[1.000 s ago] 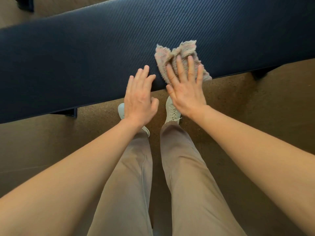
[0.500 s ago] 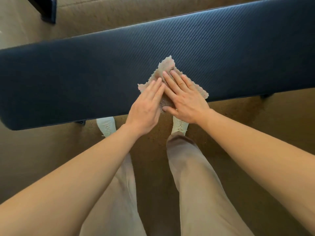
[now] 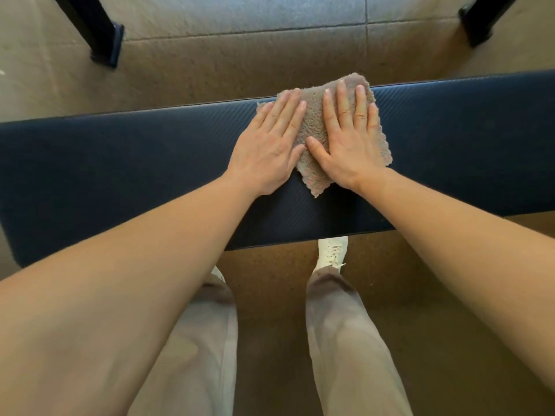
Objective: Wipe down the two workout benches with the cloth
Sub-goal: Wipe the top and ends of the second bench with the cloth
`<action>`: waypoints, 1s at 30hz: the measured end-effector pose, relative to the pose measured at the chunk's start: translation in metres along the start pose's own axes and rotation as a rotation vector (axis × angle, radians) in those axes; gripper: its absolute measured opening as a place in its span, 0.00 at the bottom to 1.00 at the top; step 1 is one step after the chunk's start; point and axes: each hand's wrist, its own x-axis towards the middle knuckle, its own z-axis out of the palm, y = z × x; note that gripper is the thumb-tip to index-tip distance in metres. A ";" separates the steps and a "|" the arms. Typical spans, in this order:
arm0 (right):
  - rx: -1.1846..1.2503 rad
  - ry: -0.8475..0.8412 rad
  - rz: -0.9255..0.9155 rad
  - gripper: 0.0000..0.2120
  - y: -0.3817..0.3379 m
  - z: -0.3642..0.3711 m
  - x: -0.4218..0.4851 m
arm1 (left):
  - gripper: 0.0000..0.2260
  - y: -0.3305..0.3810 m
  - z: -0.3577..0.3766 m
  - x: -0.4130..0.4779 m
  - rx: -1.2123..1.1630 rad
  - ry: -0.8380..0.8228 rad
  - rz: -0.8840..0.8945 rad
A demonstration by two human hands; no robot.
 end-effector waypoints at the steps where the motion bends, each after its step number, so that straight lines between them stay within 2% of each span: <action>1: -0.008 0.001 -0.005 0.40 -0.015 0.000 0.003 | 0.30 -0.012 0.001 -0.008 0.002 0.008 -0.015; 12: -0.058 0.000 -0.277 0.36 -0.211 0.006 0.035 | 0.33 -0.155 0.019 -0.149 -0.008 0.044 -0.257; 21: -0.052 -0.018 -0.363 0.36 -0.340 0.013 0.047 | 0.32 -0.247 0.026 -0.235 0.003 0.103 -0.343; 30: -0.076 -0.025 -0.506 0.35 -0.440 0.018 0.053 | 0.32 -0.291 0.036 -0.301 0.004 0.144 -0.557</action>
